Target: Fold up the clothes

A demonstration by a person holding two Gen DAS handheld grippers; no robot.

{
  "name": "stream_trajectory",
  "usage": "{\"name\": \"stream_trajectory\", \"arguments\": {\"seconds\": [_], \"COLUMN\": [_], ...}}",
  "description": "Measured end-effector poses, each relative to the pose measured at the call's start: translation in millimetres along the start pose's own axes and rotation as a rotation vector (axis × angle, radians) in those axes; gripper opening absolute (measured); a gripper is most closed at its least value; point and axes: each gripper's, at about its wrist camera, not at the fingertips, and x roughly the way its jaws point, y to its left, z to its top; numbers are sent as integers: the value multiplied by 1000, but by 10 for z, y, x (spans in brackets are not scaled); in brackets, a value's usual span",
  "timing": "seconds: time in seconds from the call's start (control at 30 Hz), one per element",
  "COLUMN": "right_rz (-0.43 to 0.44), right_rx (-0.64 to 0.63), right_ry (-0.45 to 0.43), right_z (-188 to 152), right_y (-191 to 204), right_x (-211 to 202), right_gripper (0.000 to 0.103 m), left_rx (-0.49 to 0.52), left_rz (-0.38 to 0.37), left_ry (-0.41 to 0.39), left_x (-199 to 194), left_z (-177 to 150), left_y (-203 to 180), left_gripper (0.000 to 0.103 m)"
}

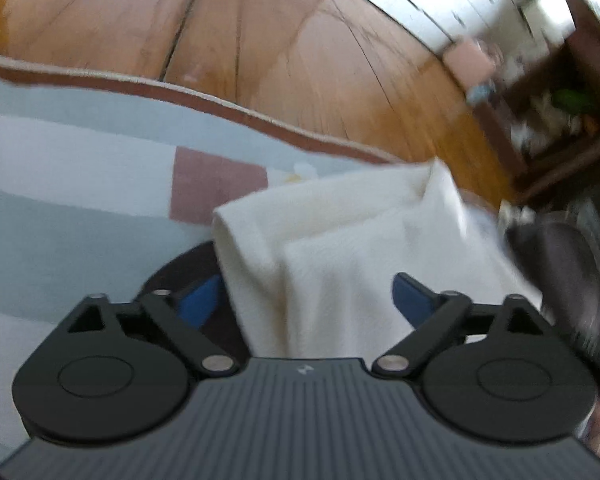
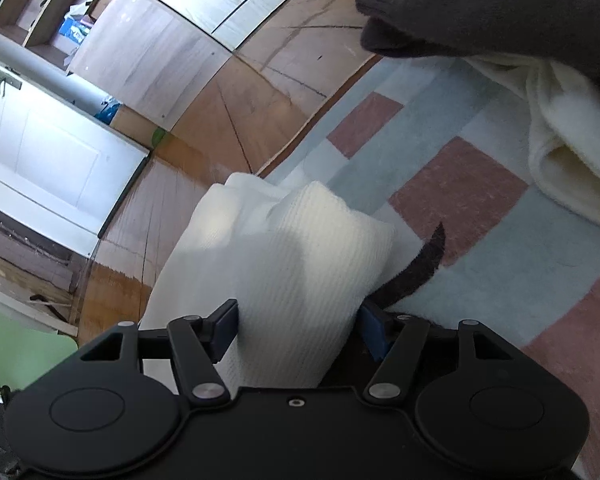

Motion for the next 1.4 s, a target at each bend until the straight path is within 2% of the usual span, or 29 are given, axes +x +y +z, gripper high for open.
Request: {"name": "stream_trajectory", "arguments": {"seconds": [0.03, 0.1, 0.13, 0.17, 0.2, 0.3, 0.33, 0.5, 0.57, 0.6, 0.67, 0.7, 0.8, 0.87, 0.9, 0.93, 0.97, 1.0, 1.03, 1.07, 1.17, 1.3, 1.4], "right_rz": [4, 13, 18, 21, 20, 7, 3, -20, -28, -32, -43, -48, -57, -70, -85, -105, -121, -133, -145, -161, -239, -265, -284], "right_rx": [0, 14, 21, 26, 23, 3, -6, -43, -39, -38, -41, -43, -48, -64, -85, -113, -142, -181, -220, -259, -367, -503, -605], "right_ry": [4, 9, 11, 13, 16, 17, 15, 14, 17, 18, 19, 18, 3, -17, -20, -21, -27, -39, -50, -62, -98, -150, -190], "right_z": [6, 26, 36, 46, 57, 76, 80, 107, 135, 147, 164, 169, 174, 167, 165, 165, 156, 139, 121, 101, 19, -86, -165], "right_y": [-7, -35, -48, -57, -54, -33, -25, -5, 0, 4, 13, 19, 33, 63, 100, 146, 196, 261, 325, 401, 713, 1138, 1457], "right_x": [11, 23, 30, 36, 44, 68, 75, 125, 149, 162, 190, 203, 238, 263, 276, 290, 292, 284, 275, 262, 187, 32, -84], "right_gripper": [70, 70, 70, 69, 69, 69, 69, 68, 68, 68, 69, 69, 69, 68, 68, 65, 56, 50, 40, 37, 35, 31, 30], "left_rx": [32, 96, 128, 160, 192, 506, 550, 507, 454, 420, 345, 319, 391, 522, 568, 596, 603, 615, 637, 656, 715, 788, 803], "left_rz": [1, 3, 4, 5, 7, 111, 115, 87, 88, 86, 67, 54, 39, 59, 62, 43, 24, 29, 43, 69, 134, 164, 176], "left_ry": [-3, -10, -13, -16, -20, -92, -108, -57, -23, -9, 23, 45, 18, -20, -28, -22, -15, -21, -32, -46, -94, -166, -208], "left_x": [31, 92, 123, 154, 185, 126, 100, 134, 182, 197, 239, 275, 337, 379, 385, 379, 360, 333, 303, 277, 192, 64, -23], "left_z": [-6, -17, -23, -29, -35, -195, -237, -242, -209, -192, -151, -146, -238, -369, -406, -417, -401, -391, -394, -403, -464, -507, -491], "left_y": [-48, -143, -191, -238, -286, -715, -804, -836, -766, -707, -584, -533, -538, -635, -689, -745, -793, -834, -873, -902, -968, -1082, -1124], "left_gripper": [93, 61, 26, 18, 18, 17, 17, 20, 24, 28, 48, 53, 55, 49, 40, 17, 17, 17, 17, 17, 18, 18, 18]}}
